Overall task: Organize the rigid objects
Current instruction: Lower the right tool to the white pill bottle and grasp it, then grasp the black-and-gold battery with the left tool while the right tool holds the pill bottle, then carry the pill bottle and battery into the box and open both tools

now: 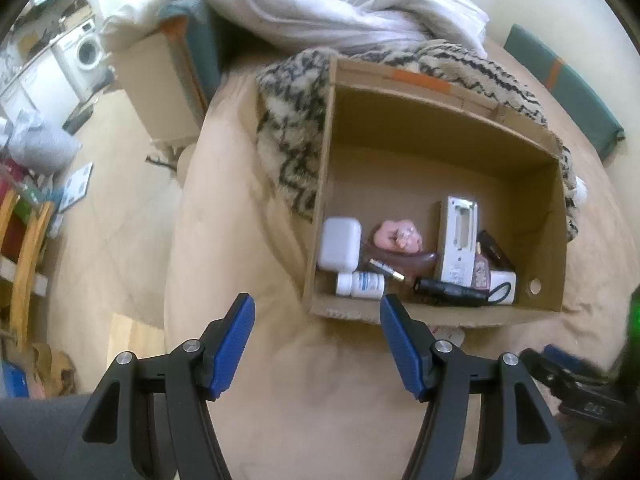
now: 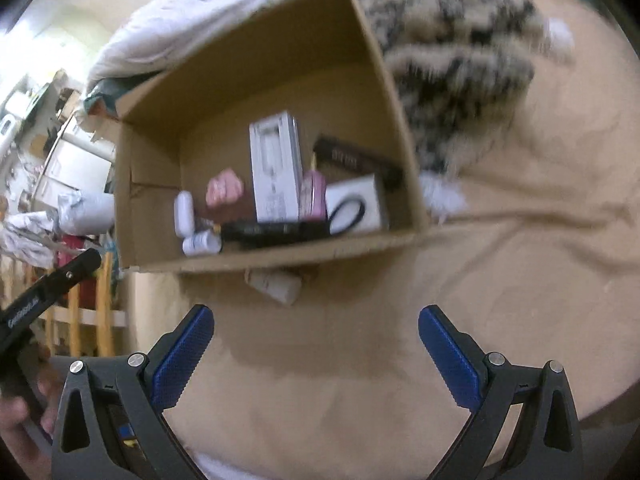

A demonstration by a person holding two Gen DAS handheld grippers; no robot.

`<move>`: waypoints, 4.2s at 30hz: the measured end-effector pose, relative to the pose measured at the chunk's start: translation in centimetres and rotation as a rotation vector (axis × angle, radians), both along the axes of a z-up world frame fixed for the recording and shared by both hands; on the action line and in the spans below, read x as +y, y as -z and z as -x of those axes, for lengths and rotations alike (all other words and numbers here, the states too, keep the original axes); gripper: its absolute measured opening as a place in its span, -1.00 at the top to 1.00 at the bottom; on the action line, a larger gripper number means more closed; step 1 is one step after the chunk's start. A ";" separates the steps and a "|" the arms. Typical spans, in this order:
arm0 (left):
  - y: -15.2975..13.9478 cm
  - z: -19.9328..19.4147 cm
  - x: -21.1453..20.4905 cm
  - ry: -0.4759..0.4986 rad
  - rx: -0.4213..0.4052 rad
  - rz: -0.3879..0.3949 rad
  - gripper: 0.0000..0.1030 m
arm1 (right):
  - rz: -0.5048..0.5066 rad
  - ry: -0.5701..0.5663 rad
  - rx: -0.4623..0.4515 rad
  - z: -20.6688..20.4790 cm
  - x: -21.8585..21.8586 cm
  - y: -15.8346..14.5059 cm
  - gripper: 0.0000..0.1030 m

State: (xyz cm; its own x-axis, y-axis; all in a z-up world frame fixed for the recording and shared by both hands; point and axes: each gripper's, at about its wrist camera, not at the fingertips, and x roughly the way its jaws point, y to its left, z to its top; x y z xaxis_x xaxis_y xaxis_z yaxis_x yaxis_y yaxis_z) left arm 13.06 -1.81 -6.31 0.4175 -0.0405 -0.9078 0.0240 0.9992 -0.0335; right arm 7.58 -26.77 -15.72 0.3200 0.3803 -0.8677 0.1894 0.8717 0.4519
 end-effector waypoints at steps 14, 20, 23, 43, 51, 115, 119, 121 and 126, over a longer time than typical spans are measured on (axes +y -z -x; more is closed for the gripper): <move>0.3 0.3 1.3 -0.095 0.040 0.065 -0.20 | 0.064 0.186 0.169 -4.1 7.3 5.4 -0.75; -0.5 0.2 1.3 -0.098 0.022 0.084 -0.20 | 0.204 0.215 0.176 -4.4 8.6 5.5 -0.21; -0.4 0.1 1.1 -0.094 0.026 0.081 -0.20 | 0.197 0.196 0.164 -3.9 8.5 5.4 0.01; 1.7 -0.1 0.0 -0.090 0.053 0.015 -0.20 | 0.096 -0.074 -0.131 2.3 2.3 -5.7 0.03; 2.5 0.3 -1.6 -0.025 0.033 -0.019 -0.20 | 0.218 -0.095 -0.460 1.3 0.3 -12.4 0.03; 3.6 0.5 -4.8 0.258 0.033 -0.046 0.23 | 0.071 0.057 -0.333 -2.0 -3.8 -8.3 0.03; 0.8 1.5 -5.4 0.214 -0.043 -0.031 0.23 | 0.085 0.056 -0.347 -2.2 -3.7 -8.6 0.03; -0.1 0.9 -4.3 0.192 -0.076 -0.031 0.23 | 0.089 0.057 -0.349 -2.4 -3.7 -8.6 0.03; -3.3 -1.7 -3.8 0.145 -0.125 -0.039 0.23 | 0.102 0.034 -0.359 -4.2 -3.1 -8.5 0.03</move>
State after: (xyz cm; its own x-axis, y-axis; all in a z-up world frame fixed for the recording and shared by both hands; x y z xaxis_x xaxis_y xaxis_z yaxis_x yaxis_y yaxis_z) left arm 14.76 -5.63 -3.01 0.5193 -0.0743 -0.8513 0.1696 0.9854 0.0175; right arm 11.81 -29.83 -7.26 0.6216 0.2816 -0.7309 0.0639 0.9118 0.4057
